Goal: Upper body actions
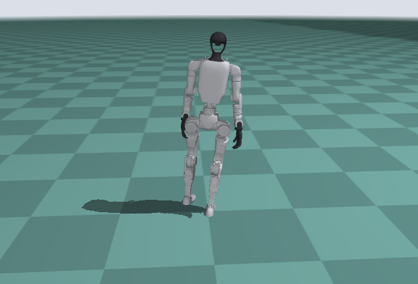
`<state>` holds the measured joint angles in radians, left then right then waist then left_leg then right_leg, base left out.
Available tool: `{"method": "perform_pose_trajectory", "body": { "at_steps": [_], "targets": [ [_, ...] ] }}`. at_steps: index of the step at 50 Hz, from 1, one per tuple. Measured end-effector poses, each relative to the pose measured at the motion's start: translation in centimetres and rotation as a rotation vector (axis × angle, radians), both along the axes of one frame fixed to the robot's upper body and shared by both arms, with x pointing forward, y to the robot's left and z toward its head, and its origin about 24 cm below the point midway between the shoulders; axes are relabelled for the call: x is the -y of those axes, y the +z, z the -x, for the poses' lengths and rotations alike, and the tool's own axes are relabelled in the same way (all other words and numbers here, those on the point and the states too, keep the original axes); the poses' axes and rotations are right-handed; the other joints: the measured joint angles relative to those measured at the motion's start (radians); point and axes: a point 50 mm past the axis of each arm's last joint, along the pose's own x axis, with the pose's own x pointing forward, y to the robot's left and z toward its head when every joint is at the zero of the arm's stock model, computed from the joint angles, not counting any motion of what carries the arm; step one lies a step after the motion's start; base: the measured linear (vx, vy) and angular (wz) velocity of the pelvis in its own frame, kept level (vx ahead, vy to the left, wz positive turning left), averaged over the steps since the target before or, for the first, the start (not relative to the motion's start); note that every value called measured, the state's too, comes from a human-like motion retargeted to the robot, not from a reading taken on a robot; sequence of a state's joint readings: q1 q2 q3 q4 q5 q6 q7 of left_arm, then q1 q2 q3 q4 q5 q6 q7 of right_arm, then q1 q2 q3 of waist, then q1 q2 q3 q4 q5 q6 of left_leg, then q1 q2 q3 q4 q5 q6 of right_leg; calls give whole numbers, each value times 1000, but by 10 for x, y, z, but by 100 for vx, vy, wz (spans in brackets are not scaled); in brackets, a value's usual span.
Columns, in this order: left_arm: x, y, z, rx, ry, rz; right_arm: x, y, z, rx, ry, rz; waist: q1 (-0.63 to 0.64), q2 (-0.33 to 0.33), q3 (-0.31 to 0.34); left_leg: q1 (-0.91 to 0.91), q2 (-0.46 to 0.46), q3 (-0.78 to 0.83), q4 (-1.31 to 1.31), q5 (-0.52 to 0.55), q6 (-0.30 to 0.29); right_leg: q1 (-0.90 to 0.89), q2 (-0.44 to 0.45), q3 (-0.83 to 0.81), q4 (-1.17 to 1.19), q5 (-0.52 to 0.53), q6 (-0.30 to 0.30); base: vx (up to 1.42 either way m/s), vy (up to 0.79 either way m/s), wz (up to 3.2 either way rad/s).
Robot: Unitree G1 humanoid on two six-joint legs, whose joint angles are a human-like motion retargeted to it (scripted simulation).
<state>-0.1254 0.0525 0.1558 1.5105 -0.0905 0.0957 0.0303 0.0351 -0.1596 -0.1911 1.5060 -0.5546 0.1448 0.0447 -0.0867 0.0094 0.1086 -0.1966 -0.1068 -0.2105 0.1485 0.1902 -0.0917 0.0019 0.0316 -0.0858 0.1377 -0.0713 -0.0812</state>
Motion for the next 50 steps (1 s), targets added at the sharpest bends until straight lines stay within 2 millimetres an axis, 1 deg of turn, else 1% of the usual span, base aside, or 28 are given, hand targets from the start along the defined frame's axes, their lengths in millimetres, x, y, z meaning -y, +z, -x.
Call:
{"method": "perform_pose_trajectory", "body": {
  "at_steps": [2, 3, 5, 8, 10, 12, 15, 17, 18, 21, 25, 27, 28, 30, 32, 33, 35, 38, 40, 42, 45, 46, 47, 50],
  "targets": [
    [4, 1, -7, 32, 18, -9, -1, 0, -8, 34, -17, 0, 58, 7, 28, -17, 4, -6, -12, -17, 14, 14, -16, -62, -20, 5, 8, -52, -17, 175],
    [6, 1, -10, 52, 35, -12, -1, -1, -13, 55, -8, 1, 74, 4, 39, -29, 1, -3, -15, -30, 30, 24, -32, -116, -35, 9, 12, -58, -20, 212],
    [9, 1, -15, 84, 65, -9, -2, -1, -22, 89, 28, 6, 81, -6, 49, -60, 0, 49, -21, -64, 95, 42, -45, -196, -66, 12, 7, -51, -19, 255],
    [15, 1, -13, 91, 70, 10, -5, -1, -27, 110, 65, 19, 60, -24, 24, -112, 35, 300, -17, -172, 231, 56, -84, -356, -102, 7, 14, -39, -11, 306],
    [17, 0, -12, 94, 76, 13, -9, -2, -28, 118, 60, 8, 43, -37, 2, -125, 69, 532, -18, -273, 292, 60, -104, -452, -114, -8, 16, -40, -7, 329],
    [21, 0, -11, 98, 89, 18, -14, -3, -29, 127, 40, -15, 40, -46, -17, -102, 112, 824, -16, -381, 283, 62, -128, -565, -113, -27, 24, -43, -3, 315],
    [25, 0, -12, 104, 107, 30, -19, -4, -33, 144, 16, -44, 53, -64, -35, -22, 153, 1227, 8, -487, 232, 77, -160, -742, -113, -57, 40, -56, 6, 303],
    [26, 0, -13, 105, 118, 29, -19, -3, -35, 155, 14, -51, 57, -70, -45, 29, 154, 1358, 32, -516, 220, 96, -166, -865, -118, -76, 55, -49, 5, 305],
    [26, 1, -13, 103, 124, 26, -19, -3, -36, 159, 15, -50, 57, -75, -50, 42, 156, 1378, 55, -524, 222, 107, -170, -925, -123, -83, 64, -42, 4, 295],
    [25, 0, -9, 81, 164, 7, -16, -3, -32, 145, 24, -38, 70, -95, -76, 66, 170, 1375, 136, -542, 228, 131, -180, -1074, -137, -97, 90, -27, 3, 258],
    [24, -2, 8, 18, 260, -14, -14, -3, -16, 85, 20, -22, 122, -120, -114, 137, 153, 1445, 126, -538, 212, 145, -184, -1192, -145, -109, 116, -23, 12, 176],
    [24, -3, 17, -18, 315, -17, -14, -3, -10, 62, 10, -21, 151, -111, -127, 154, 136, 1407, 73, -497, 193, 156, -164, -1234, -148, -115, 130, -12, 12, 134],
    [24, -3, 22, -38, 341, -17, -14, -3, -9, 55, 6, -22, 166, -100, -133, 161, 131, 1379, 41, -462, 165, 162, -146, -1253, -149, -118, 137, -6, 13, 106],
    [24, -4, 33, -84, 393, -17, -13, -3, -6, 45, 6, -24, 201, -90, -140, 192, 95, 1402, -23, -422, 156, 177, -125, -1279, -151, -120, 146, 3, 12, 66],
    [24, -4, 46, -138, 451, -9, -13, -3, -7, 36, 30, -28, 223, -105, -148, 150, 90, 1278, -18, -414, 152, 187, -131, -1287, -158, -115, 153, 7, 18, 20],
    [23, -4, 54, -165, 478, -9, -14, -3, -8, 36, 41, -29, 235, -111, -149, 143, 88, 1277, -18, -415, 158, 190, -134, -1281, -160, -112, 157, 7, 14, 16],
    [21, -3, 65, -200, 517, -22, -17, -4, -12, 53, 53, -33, 234, -105, -149, 147, 71, 1212, -32, -433, 160, 209, -116, -1306, -161, -108, 167, 6, 15, 33],
    [18, -3, 77, -229, 537, -26, -18, -4, -21, 87, 98, -52, 250, -100, -146, 160, 56, 1184, -51, -444, 157, 238, -110, -1289, -155, -95, 154, 8, 21, 12],
    [18, -2, 85, -252, 539, -26, -17, -4, -24, 96, 140, -51, 233, -91, -156, 162, 49, 1152, -59, -450, 160, 257, -108, -1256, -134, -67, 138, 13, 17, 56],
    [17, -1, 90, -274, 529, -25, -15, -3, -21, 96, 160, -36, 197, -59, -169, 166, 63, 1113, -66, -453, 167, 280, -104, -1242, -87, -6, 94, 14, 14, 116],
    [17, -2, 85, -267, 483, -17, -12, -3, -13, 84, 142, -18, 111, 15, -168, 178, 119, 1032, -68, -451, 175, 305, -90, -1201, 27, 81, -21, 9, 19, 197],
    [17, -2, 79, -246, 459, -13, -11, -3, -9, 75, 127, -16, 78, 37, -159, 181, 140, 1000, -62, -449, 178, 307, -88, -1170, 76, 96, -54, 6, 16, 235],
    [16, -3, 72, -224, 432, -9, -10, -3, -6, 66, 111, -14, 46, 54, -148, 183, 156, 966, -57, -447, 181, 297, -92, -1121, 131, 107, -72, 4, 16, 244],
    [11, -3, 42, -143, 325, 1, -10, -3, 0, 37, 55, -11, -31, 67, -108, 179, 164, 860, -49, -434, 194, 172, -133, -855, 335, 96, -26, -3, 7, 241]
  ]
}}
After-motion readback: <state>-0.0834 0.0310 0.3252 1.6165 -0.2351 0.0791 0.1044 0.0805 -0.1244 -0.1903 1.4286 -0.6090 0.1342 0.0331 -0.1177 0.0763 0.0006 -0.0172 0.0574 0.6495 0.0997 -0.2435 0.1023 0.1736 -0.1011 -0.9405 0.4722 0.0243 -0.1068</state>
